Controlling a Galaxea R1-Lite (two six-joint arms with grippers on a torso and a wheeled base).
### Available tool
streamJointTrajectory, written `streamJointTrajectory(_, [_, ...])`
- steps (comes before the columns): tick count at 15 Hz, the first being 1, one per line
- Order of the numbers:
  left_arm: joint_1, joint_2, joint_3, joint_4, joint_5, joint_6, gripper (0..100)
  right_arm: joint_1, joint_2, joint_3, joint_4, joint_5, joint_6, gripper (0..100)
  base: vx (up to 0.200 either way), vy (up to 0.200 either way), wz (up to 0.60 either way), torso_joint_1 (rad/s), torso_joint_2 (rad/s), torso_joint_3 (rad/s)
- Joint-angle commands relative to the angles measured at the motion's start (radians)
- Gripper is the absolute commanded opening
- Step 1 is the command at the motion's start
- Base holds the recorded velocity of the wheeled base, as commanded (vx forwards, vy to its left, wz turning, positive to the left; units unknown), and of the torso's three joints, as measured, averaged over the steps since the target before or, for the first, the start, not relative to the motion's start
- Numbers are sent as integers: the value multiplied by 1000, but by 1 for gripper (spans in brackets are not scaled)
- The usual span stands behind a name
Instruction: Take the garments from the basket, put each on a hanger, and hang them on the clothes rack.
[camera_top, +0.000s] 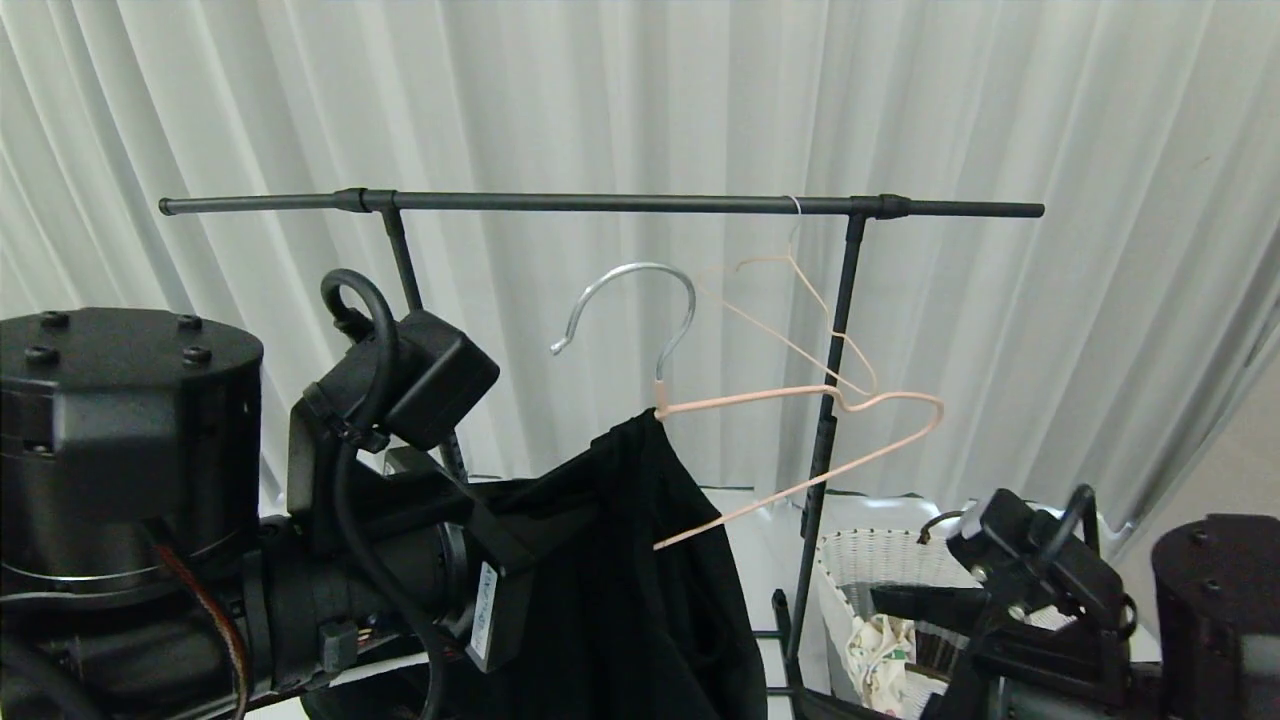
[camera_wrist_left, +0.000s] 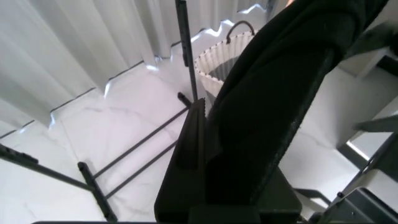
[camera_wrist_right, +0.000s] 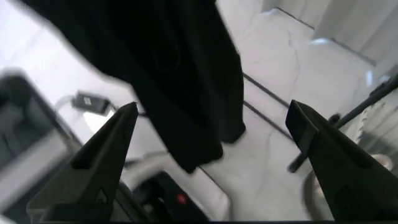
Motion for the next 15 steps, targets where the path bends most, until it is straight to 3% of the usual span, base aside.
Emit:
streamJointTrajectory(1, [0,0,-7,-1,1,-2,0,43,109,-63,-11,-51,61,100,0,0,0,0,0,0])
streamJointTrajectory(2, [-3,0,-13,-1,2,-22,0,72,193,-140,-56,-136,144,100,0,0,0,0,0,0])
streamJointTrajectory(3, [-3,0,-16,-1,2,-26,0,78,253,-184,-83,-179,162,100,0,0,0,0,0,0])
streamJointTrajectory(7, [-4,1,-16,-19,30,-28,0,92,316,-230,-97,-192,158,100,0,0,0,0,0,0])
streamJointTrajectory(11, [-6,-2,-15,-21,30,-26,0,83,401,-266,-96,-311,158,100,0,0,0,0,0,0])
streamJointTrajectory(15, [-4,0,-10,-21,31,-25,0,42,410,-263,-94,-341,147,100,0,0,0,0,0,0])
